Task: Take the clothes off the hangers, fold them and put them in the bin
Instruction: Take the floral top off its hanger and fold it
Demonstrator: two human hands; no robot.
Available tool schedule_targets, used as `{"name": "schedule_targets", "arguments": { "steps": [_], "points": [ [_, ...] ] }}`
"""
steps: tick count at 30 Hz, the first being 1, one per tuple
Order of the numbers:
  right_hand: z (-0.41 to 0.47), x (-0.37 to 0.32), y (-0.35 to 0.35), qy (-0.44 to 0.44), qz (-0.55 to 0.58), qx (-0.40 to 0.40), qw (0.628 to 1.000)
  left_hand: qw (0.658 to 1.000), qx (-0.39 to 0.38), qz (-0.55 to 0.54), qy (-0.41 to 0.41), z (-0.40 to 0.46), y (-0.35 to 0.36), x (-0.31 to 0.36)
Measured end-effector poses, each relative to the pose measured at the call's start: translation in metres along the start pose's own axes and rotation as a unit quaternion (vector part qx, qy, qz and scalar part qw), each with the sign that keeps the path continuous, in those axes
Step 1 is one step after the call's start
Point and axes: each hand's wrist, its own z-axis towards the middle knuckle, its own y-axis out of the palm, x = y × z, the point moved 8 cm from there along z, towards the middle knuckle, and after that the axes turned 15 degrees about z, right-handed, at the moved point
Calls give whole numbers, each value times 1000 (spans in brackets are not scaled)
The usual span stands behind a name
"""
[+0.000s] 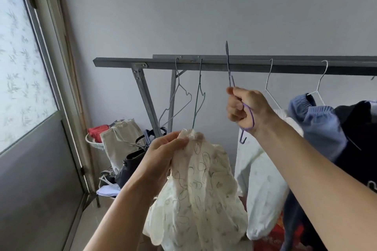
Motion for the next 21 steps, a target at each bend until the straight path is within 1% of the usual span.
{"name": "schedule_targets", "arguments": {
  "steps": [3, 7, 9, 10, 11, 12, 13, 14, 15, 16, 17, 18, 19, 20, 21],
  "points": [
    [2, 17, -16, 25, 15, 10, 1000, 1000, 2, 6, 11, -2, 0, 2],
    [-5, 39, -28, 25, -43, 16, 999, 999, 12, 30, 11, -1, -4, 4],
    [-10, 46, -36, 26, -91, 23, 995, 999, 10, 31, 15, 0, -4, 7],
    [-11, 45, -41, 23, -135, 32, 990, 999, 9, 31, 19, 0, -5, 9],
    [-13, 41, -46, 10, -211, 43, 977, 999, 7, 33, 23, 0, -5, 10],
    [-15, 34, -51, -20, -324, 62, 944, 999, 3, 39, 27, 0, -5, 12],
    [-19, 23, -53, -74, -454, 87, 884, 999, 0, 44, 31, 0, -6, 13],
    [-28, 10, -46, -153, -543, 107, 819, 998, -4, 46, 34, 0, -6, 13],
    [-44, -2, -31, -250, -567, 102, 778, 998, -7, 44, 37, 0, -6, 14],
    [-60, -8, -12, -321, -547, 58, 771, 998, -11, 42, 40, 0, -6, 15],
    [-71, -8, 6, -332, -514, -15, 791, 998, -17, 43, 45, 0, -6, 17],
    [-76, 0, 23, -281, -486, -95, 822, 997, -23, 47, 49, -1, -5, 19],
    [-78, 13, 34, -190, -470, -156, 848, 997, -30, 50, 52, -2, -4, 21],
    [-80, 27, 41, -109, -460, -196, 859, 996, -36, 53, 55, -3, -3, 24],
    [-81, 36, 44, -68, -449, -217, 864, 996, -40, 55, 58, -5, -2, 26]
  ]
}}
